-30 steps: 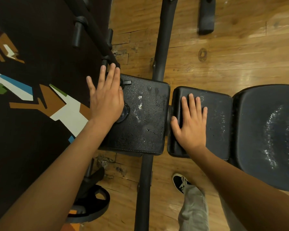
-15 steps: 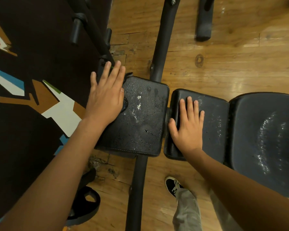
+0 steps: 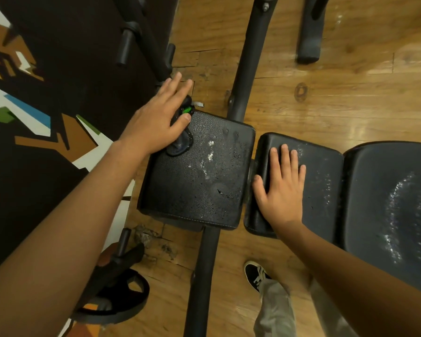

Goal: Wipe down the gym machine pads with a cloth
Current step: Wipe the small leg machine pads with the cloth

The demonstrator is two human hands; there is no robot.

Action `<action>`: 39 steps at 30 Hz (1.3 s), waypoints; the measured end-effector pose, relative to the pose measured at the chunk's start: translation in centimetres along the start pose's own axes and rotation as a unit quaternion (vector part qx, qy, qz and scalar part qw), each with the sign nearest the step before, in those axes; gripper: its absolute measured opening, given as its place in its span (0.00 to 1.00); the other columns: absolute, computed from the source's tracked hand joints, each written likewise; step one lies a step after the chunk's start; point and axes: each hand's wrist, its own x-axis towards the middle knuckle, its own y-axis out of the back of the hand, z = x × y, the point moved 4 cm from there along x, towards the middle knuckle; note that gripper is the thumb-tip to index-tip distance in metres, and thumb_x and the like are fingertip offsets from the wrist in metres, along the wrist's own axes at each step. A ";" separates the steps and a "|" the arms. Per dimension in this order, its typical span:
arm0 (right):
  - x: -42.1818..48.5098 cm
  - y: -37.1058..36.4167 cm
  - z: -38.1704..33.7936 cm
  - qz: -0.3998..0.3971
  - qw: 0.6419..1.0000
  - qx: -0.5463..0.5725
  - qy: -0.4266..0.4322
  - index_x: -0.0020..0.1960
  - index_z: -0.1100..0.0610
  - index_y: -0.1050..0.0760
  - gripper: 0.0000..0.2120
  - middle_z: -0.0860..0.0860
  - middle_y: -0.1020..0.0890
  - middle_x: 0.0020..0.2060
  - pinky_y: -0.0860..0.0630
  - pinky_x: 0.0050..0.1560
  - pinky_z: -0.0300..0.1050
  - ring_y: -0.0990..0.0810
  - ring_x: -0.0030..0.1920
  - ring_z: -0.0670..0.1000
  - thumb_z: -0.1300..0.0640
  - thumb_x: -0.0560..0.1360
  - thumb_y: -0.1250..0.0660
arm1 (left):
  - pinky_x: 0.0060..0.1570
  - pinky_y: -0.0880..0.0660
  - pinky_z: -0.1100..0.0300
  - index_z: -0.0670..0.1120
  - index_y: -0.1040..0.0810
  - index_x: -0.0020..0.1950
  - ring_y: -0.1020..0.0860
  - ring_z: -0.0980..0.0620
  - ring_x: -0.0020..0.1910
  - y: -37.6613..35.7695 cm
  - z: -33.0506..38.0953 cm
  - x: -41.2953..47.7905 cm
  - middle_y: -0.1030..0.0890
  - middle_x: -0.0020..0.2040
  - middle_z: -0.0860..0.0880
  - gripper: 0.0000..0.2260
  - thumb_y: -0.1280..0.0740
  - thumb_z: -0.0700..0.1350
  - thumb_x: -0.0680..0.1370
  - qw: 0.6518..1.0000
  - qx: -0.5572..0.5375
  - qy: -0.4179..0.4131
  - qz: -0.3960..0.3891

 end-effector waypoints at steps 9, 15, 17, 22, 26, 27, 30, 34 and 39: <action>0.0 0.0 0.1 0.001 1.000 -0.002 -0.001 0.83 0.55 0.43 0.34 0.55 0.45 0.83 0.54 0.81 0.63 0.53 0.83 0.57 0.42 0.80 0.44 | 0.72 0.42 0.34 0.59 0.43 0.82 0.53 0.47 0.83 -0.5 -0.2 -0.3 0.49 0.84 0.55 0.27 0.39 0.50 0.84 0.996 -0.079 0.031 0.026; -0.1 0.0 0.1 0.001 1.000 0.000 0.000 0.82 0.56 0.43 0.34 0.55 0.45 0.83 0.53 0.80 0.64 0.52 0.83 0.57 0.42 0.80 0.44 | 0.76 0.47 0.30 0.57 0.52 0.83 0.62 0.47 0.82 -2.5 0.5 -4.2 0.57 0.84 0.54 0.29 0.45 0.48 0.84 0.998 -0.022 0.055 0.014; -0.1 0.0 0.1 0.003 1.000 0.001 0.000 0.82 0.56 0.42 0.34 0.55 0.45 0.82 0.53 0.81 0.63 0.52 0.83 0.57 0.42 0.80 0.44 | 0.76 0.52 0.32 0.54 0.52 0.84 0.62 0.46 0.82 -2.6 0.6 -3.9 0.57 0.84 0.51 0.29 0.45 0.46 0.84 0.998 -0.008 0.067 0.013; -0.1 0.0 0.1 0.008 1.000 0.002 0.000 0.82 0.56 0.42 0.34 0.55 0.44 0.82 0.53 0.81 0.63 0.52 0.83 0.57 0.42 0.81 0.44 | 0.77 0.52 0.36 0.52 0.49 0.84 0.57 0.43 0.82 -2.1 1.2 -1.5 0.53 0.84 0.47 0.28 0.44 0.52 0.85 0.993 0.014 0.114 0.036; 0.0 0.0 0.2 0.010 1.000 0.001 0.000 0.82 0.56 0.41 0.34 0.55 0.44 0.82 0.52 0.80 0.64 0.51 0.83 0.57 0.43 0.80 0.43 | 0.78 0.48 0.37 0.49 0.52 0.84 0.56 0.45 0.83 -2.5 1.8 -4.3 0.53 0.84 0.47 0.28 0.45 0.47 0.85 0.996 0.051 0.060 0.036; -0.1 0.1 0.1 0.011 1.000 0.003 0.001 0.82 0.56 0.41 0.34 0.56 0.44 0.82 0.52 0.80 0.64 0.51 0.83 0.57 0.43 0.80 0.42 | 0.78 0.47 0.37 0.49 0.52 0.84 0.55 0.46 0.83 -2.7 1.8 -5.5 0.53 0.84 0.47 0.28 0.45 0.46 0.85 0.997 0.063 0.038 0.030; -0.1 0.2 0.0 0.012 1.000 0.008 0.001 0.82 0.56 0.41 0.33 0.56 0.43 0.82 0.51 0.80 0.65 0.51 0.83 0.57 0.44 0.80 0.42 | 0.78 0.48 0.37 0.47 0.53 0.84 0.56 0.48 0.83 -3.4 1.7 -8.5 0.53 0.84 0.49 0.29 0.44 0.44 0.84 0.995 0.103 -0.007 -0.006; -0.1 0.1 0.1 0.011 1.000 0.006 0.000 0.82 0.56 0.41 0.33 0.56 0.43 0.82 0.51 0.80 0.64 0.51 0.83 0.58 0.43 0.80 0.42 | 0.78 0.60 0.41 0.47 0.58 0.84 0.62 0.53 0.81 -2.9 1.9 -6.5 0.59 0.84 0.51 0.35 0.42 0.41 0.81 0.997 0.067 0.010 -0.023; -0.1 0.1 0.2 0.008 1.000 0.001 0.000 0.82 0.56 0.42 0.33 0.55 0.44 0.82 0.53 0.81 0.63 0.52 0.83 0.57 0.43 0.81 0.43 | 0.75 0.63 0.36 0.46 0.60 0.83 0.62 0.48 0.82 -1.7 2.1 -3.1 0.59 0.84 0.46 0.38 0.42 0.49 0.79 0.993 0.087 0.082 -0.007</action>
